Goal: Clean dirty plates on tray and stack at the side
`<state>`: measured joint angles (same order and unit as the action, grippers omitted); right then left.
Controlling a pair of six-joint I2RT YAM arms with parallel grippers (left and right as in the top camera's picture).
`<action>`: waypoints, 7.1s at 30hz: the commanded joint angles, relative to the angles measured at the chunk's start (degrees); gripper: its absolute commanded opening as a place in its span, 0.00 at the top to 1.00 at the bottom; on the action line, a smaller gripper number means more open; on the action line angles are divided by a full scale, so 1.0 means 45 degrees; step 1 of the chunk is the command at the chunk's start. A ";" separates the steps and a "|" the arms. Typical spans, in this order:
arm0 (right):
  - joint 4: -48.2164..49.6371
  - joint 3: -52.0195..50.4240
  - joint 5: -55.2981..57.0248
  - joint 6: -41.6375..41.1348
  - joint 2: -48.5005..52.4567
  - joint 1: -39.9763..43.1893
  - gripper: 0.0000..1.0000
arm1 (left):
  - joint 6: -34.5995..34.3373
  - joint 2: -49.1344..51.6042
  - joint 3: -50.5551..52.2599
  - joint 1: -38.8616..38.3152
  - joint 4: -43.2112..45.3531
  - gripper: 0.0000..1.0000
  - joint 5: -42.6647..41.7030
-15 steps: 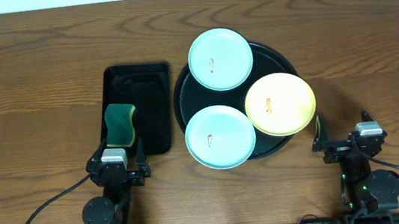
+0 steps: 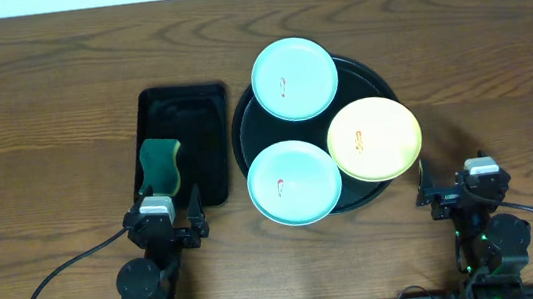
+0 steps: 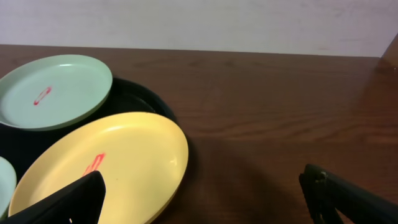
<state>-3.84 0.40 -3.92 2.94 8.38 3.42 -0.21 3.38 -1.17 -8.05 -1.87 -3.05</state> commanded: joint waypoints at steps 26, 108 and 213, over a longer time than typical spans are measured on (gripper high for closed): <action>-0.0019 -0.0019 -0.0136 0.0214 -0.0049 0.0097 0.01 | -0.0165 -0.0019 0.0209 -0.0049 -0.0471 0.18 0.0248; -1.3687 1.8384 -0.3648 -0.1088 1.6495 -0.3395 0.26 | -0.2841 1.5081 -1.6577 -0.0049 -1.3886 0.18 -0.0107; -1.2813 1.8389 -0.4328 -0.2361 1.7379 -0.4522 0.27 | 0.1297 2.0468 -1.3075 0.0063 -0.8801 0.19 -0.0223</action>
<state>-61.63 82.41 -22.70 -7.18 87.68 -16.34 5.74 95.46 -60.93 -6.83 -41.45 -5.39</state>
